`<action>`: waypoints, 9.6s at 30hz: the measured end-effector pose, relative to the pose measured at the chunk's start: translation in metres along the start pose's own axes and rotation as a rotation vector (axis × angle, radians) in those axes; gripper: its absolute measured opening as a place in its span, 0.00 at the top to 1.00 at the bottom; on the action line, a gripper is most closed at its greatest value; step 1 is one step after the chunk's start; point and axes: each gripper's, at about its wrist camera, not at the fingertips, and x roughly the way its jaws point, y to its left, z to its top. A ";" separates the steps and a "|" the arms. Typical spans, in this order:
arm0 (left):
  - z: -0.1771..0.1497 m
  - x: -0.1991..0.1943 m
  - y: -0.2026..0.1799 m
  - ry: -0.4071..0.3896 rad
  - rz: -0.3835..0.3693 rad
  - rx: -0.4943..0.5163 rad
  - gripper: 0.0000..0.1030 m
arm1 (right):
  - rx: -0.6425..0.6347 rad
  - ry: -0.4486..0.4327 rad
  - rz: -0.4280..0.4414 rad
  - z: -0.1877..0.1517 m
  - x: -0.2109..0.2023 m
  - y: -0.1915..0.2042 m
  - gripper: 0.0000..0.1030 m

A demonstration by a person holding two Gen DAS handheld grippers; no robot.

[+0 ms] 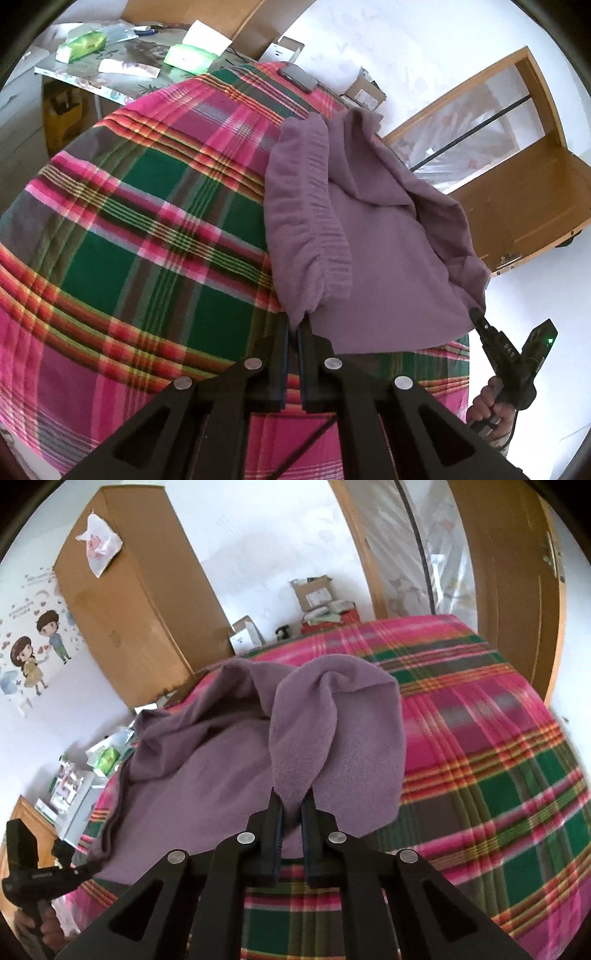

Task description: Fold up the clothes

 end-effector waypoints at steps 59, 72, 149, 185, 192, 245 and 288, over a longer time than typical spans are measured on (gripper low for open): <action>0.215 0.131 -0.062 0.251 0.276 0.387 0.70 | -0.399 0.498 0.558 -0.038 0.129 0.236 0.78; 0.233 0.112 -0.038 0.183 0.273 0.373 0.95 | -0.464 0.420 0.560 -0.033 0.126 0.265 0.91; 0.127 0.013 0.055 0.188 0.094 0.055 0.96 | -0.261 0.319 0.399 -0.045 0.072 0.204 0.76; 0.031 0.087 -0.231 0.297 -0.066 0.618 0.69 | 0.128 0.021 0.043 -0.039 -0.056 -0.024 0.50; 0.026 0.145 -0.286 0.421 -0.111 0.607 0.61 | 0.183 0.043 0.149 -0.031 -0.026 -0.037 0.42; 0.096 0.104 -0.159 0.257 -0.213 0.215 0.91 | -0.124 0.003 0.337 0.033 0.026 0.091 0.92; 0.089 0.129 -0.057 0.248 -0.277 -0.094 0.93 | 0.048 0.134 0.382 0.035 0.077 0.062 0.94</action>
